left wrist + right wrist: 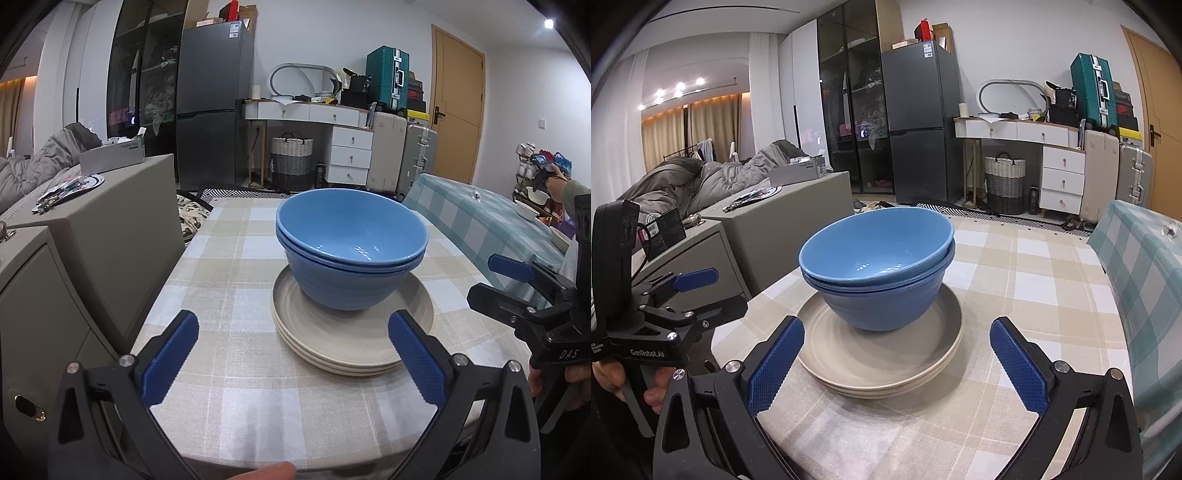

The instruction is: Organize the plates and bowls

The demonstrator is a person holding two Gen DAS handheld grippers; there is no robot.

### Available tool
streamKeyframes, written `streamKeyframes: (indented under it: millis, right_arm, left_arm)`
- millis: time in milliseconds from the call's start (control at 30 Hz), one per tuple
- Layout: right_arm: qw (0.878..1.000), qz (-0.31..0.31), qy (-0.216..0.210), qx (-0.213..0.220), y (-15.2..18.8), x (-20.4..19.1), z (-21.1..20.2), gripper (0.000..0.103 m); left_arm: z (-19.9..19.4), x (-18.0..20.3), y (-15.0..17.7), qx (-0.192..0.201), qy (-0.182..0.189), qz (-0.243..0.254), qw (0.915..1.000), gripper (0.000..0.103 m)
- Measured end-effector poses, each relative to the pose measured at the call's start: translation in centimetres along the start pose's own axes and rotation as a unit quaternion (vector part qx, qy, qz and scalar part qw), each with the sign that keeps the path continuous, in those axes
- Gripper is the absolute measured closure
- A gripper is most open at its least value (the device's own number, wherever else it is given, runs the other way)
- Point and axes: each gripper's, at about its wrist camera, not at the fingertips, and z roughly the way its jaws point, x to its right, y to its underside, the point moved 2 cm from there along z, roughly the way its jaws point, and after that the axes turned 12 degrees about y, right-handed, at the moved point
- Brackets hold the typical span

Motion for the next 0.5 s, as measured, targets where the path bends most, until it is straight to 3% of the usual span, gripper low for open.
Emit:
streamKeyframes:
  millis: [500]
  right_arm:
    - [1.0,-0.02,-0.014,0.017,0.4,-1.6,-1.5,0.001]
  left_arm:
    - [-0.4,-0.5,0.2,0.012,-0.004,-0.02,0.9997,0.0]
